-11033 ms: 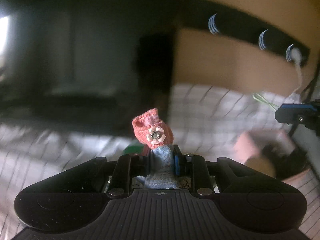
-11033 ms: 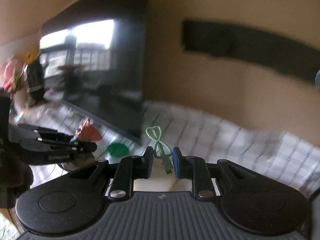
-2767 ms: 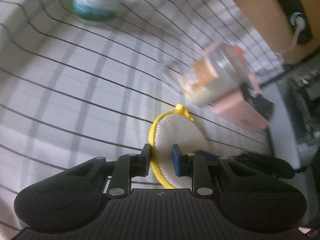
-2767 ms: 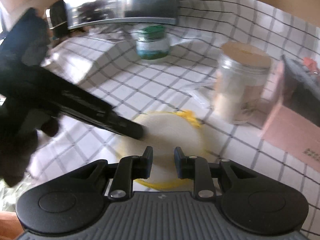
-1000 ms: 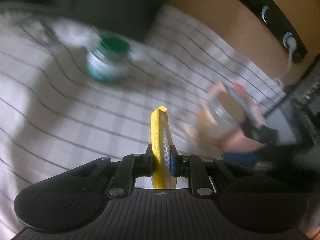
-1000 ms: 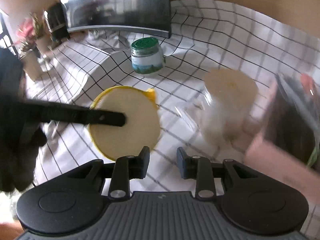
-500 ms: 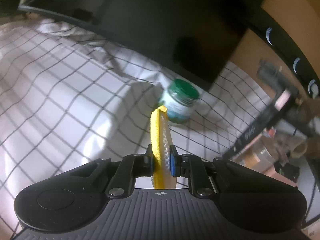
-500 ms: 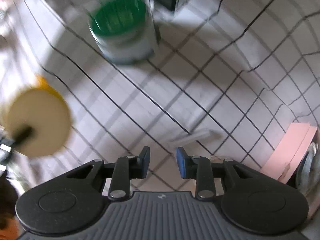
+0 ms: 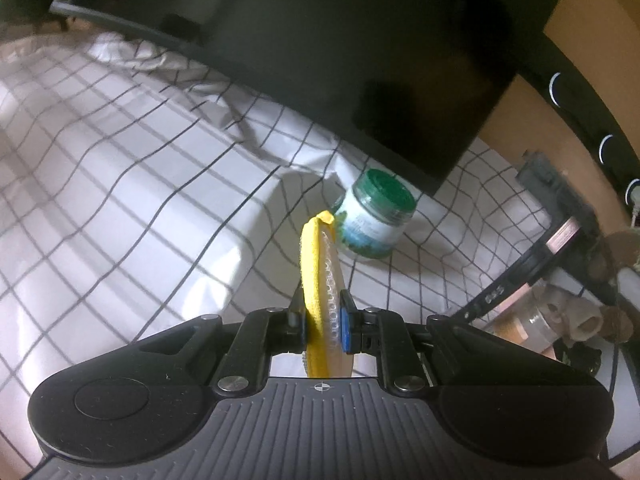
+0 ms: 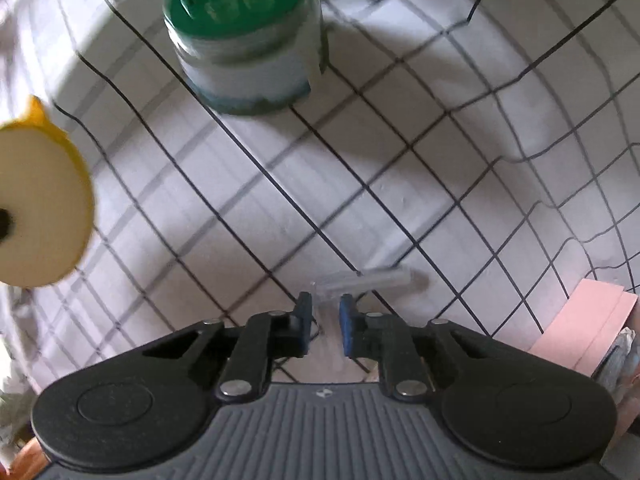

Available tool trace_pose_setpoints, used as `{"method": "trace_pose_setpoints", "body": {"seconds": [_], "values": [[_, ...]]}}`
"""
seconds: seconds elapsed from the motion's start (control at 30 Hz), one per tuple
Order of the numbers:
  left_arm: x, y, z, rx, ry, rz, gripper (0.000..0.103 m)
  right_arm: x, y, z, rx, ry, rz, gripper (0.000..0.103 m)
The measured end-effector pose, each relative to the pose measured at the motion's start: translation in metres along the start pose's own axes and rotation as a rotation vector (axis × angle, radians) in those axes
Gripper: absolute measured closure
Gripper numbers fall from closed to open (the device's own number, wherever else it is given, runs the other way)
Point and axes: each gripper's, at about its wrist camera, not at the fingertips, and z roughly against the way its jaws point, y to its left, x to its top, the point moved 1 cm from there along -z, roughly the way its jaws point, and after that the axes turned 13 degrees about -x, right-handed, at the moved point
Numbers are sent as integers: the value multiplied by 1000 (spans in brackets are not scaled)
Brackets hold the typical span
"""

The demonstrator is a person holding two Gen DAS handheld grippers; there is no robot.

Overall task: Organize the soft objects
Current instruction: 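Carry the sponge over the pink box and open the left tool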

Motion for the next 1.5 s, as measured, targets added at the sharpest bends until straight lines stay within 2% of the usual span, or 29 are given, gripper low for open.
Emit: {"method": "trace_pose_setpoints", "body": {"seconds": [0.13, 0.3, 0.43, 0.5, 0.67, 0.8, 0.93, 1.07, 1.2, 1.33, 1.43, 1.5], "values": [[17, -17, 1, 0, -13, -48, 85, -5, -17, 45, 76, -118, -69, 90], [51, -57, 1, -7, -44, -189, 85, -13, -55, 109, 144, -290, -158, 90], [78, -90, -11, -41, -50, -255, 85, -49, -97, 158, 158, -437, -261, 90], [88, -108, -19, -67, -52, -284, 85, -61, -113, 169, 153, -489, -314, 90], [98, -156, -50, -195, -24, -309, 85, -123, -159, 183, 102, -588, -458, 90], [88, -202, -85, -305, 50, -327, 85, -169, -191, 181, 54, -625, -584, 94], [60, -246, -129, -417, 186, -314, 85, -210, -214, 175, 7, -661, -691, 94], [28, -280, -170, -472, 301, -311, 85, -241, -233, 162, 11, -680, -774, 94], [0, -295, -208, -453, 399, -329, 85, -259, -245, 140, 31, -641, -847, 94], [-18, -300, -236, -420, 478, -320, 84, -282, -240, 130, -48, -635, -845, 93], [-34, -303, -251, -382, 475, -303, 81, -291, -234, 119, -96, -627, -838, 93], [-41, -302, -248, -404, 421, -285, 81, -294, -233, 106, -79, -618, -834, 93]]}}
